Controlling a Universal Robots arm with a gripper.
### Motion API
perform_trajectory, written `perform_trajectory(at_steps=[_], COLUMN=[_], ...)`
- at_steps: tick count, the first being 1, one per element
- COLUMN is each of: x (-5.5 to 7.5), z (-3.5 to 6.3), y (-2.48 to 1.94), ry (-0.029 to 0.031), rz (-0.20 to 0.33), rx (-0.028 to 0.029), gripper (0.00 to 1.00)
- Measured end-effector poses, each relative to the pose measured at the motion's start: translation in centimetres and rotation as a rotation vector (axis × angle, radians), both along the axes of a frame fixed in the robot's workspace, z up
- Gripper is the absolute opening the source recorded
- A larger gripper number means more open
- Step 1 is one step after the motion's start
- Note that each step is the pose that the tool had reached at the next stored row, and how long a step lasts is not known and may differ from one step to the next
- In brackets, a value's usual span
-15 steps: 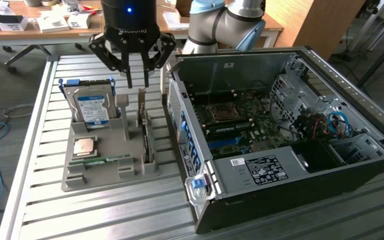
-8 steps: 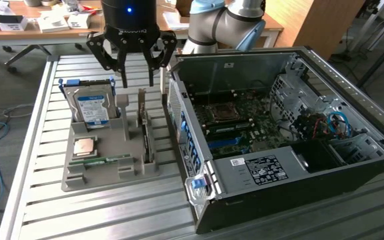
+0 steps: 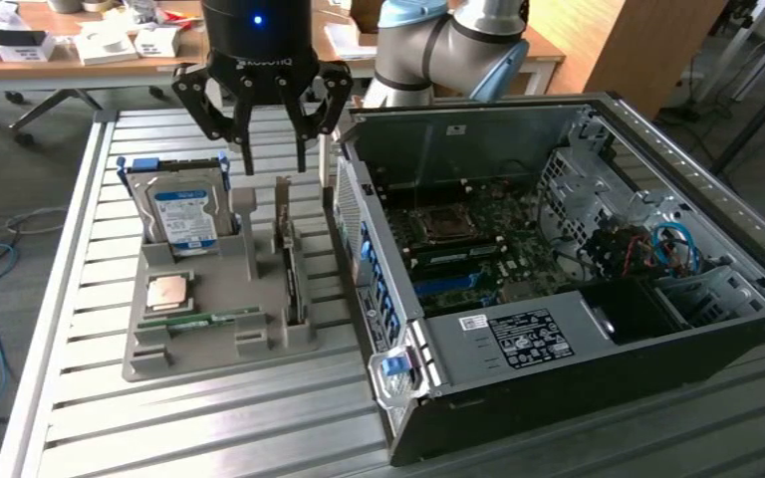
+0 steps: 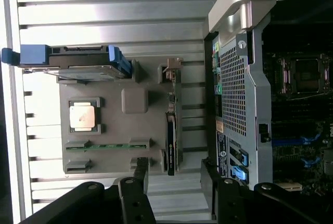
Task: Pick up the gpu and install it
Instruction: 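Pick up the gpu and move the gpu toward the slot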
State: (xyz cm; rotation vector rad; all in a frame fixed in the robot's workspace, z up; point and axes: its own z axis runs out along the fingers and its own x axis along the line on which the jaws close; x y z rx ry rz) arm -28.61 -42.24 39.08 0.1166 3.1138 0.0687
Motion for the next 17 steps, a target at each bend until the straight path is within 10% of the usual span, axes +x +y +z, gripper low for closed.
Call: perform_trajectory(at_steps=[17], x=[0.0], z=[-1.98], y=[0.0], ry=[-0.0009], rz=[0.0], rx=[-0.0001], gripper=[0.53])
